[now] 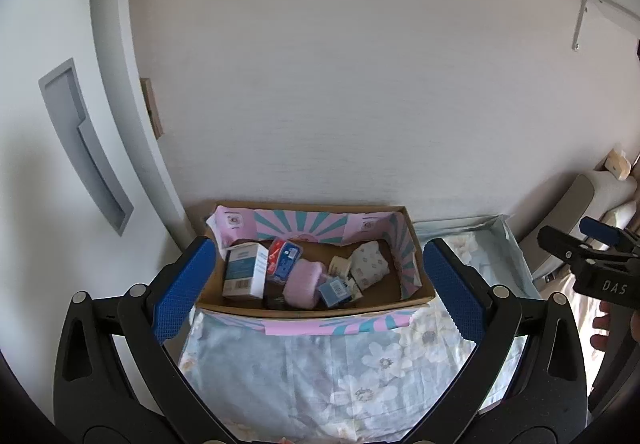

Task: Organize objects

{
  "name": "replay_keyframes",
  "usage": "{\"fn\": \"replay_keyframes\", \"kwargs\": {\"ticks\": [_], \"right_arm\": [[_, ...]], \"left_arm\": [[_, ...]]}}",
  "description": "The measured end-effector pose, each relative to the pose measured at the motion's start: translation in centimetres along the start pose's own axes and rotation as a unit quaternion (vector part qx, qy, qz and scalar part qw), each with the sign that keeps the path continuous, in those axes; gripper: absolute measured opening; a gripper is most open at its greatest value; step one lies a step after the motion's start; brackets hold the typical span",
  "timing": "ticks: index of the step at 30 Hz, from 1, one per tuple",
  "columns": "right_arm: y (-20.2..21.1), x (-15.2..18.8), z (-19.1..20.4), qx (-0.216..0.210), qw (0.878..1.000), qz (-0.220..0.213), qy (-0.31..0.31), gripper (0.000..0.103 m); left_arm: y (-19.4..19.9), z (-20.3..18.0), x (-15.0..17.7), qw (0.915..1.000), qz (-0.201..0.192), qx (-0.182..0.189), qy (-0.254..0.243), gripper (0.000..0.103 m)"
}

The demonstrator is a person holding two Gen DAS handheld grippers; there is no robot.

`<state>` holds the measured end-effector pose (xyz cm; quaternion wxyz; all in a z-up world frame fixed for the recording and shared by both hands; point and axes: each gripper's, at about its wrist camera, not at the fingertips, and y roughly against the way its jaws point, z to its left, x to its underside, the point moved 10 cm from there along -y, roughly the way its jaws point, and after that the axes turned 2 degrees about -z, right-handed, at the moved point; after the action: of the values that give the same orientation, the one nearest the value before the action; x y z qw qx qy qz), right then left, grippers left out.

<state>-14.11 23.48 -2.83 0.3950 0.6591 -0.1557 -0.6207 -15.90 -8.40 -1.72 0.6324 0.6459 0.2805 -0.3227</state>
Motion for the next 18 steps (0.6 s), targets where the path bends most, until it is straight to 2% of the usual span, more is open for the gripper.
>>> {"fn": "replay_keyframes", "kwargs": {"ticks": [10,18], "right_arm": [[-0.43,0.34,-0.20,-0.011,1.000,0.005,0.004,0.103],[-0.58,0.15,-0.05,-0.013,1.000,0.003,0.012,0.103]], "left_arm": [[-0.04,-0.66,0.01,0.9999,0.002,-0.012,-0.006,0.103],[0.29,-0.73,-0.18,0.9999,-0.002,-0.006,-0.008,0.103]]}}
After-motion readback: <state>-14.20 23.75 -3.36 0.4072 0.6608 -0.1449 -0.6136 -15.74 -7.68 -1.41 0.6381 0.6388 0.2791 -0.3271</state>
